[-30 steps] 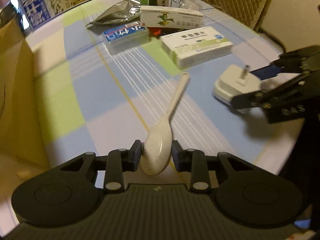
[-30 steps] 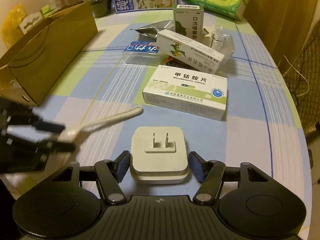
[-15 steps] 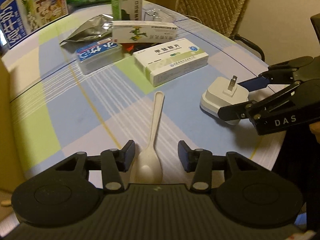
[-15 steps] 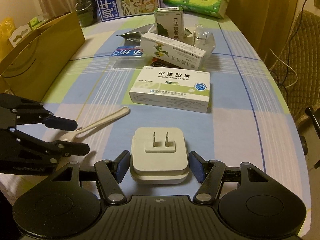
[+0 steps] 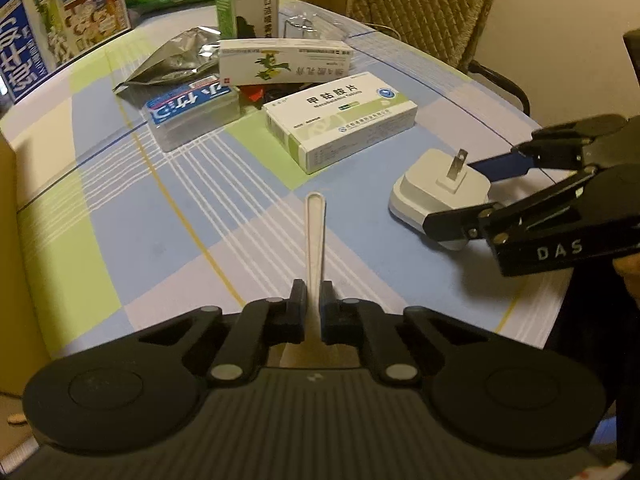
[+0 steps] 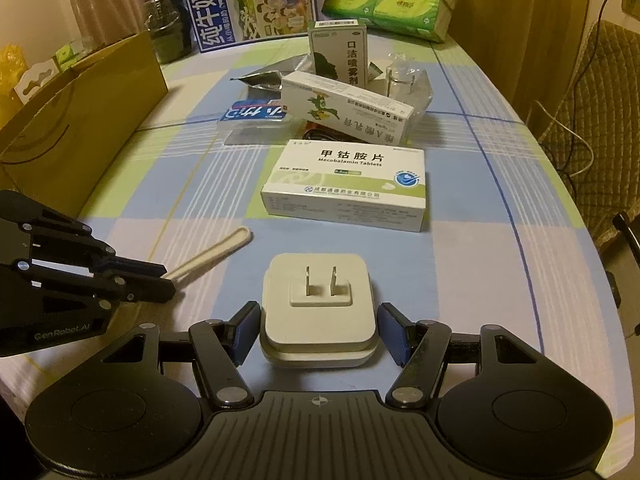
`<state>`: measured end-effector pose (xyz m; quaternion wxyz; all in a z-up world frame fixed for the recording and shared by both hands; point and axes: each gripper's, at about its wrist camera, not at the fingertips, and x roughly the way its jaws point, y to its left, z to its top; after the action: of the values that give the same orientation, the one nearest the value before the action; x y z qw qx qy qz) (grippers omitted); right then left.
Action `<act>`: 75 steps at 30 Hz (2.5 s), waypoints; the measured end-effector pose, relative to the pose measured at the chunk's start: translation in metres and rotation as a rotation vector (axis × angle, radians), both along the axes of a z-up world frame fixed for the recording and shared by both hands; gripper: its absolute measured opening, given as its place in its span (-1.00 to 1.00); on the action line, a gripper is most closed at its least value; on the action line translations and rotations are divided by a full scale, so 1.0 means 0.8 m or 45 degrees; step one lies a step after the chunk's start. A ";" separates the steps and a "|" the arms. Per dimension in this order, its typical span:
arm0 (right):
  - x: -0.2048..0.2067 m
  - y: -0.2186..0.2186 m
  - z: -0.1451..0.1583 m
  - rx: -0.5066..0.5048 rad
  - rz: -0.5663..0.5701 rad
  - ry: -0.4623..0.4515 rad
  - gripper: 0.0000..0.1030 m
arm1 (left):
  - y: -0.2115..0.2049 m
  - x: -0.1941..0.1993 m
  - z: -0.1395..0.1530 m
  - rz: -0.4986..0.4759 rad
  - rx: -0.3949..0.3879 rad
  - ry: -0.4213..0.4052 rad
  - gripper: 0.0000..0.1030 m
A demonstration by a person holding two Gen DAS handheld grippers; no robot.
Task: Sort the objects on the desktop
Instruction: 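Lift the spoon with the left tool while the right tool lifts the plug adapter, then carry the spoon into the cardboard box and open the left tool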
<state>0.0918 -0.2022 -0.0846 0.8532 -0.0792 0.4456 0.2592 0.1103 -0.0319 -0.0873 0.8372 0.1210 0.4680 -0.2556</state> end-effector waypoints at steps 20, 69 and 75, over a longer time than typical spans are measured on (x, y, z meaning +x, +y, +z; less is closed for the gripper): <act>-0.001 0.001 -0.001 0.012 -0.002 -0.016 0.19 | -0.012 0.005 -0.004 0.014 0.029 -0.017 -0.93; -0.080 0.116 0.205 0.272 0.242 -0.445 0.18 | 0.103 -0.058 0.217 0.414 -0.114 -0.382 -0.93; -0.093 0.176 0.218 0.312 0.348 -0.442 0.18 | 0.160 -0.067 0.242 0.511 -0.078 -0.413 -0.93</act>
<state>0.0176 -0.0612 0.0897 0.8773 -0.0781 0.2426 0.4067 0.0565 0.0960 0.1062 0.9386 0.0397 0.3343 -0.0755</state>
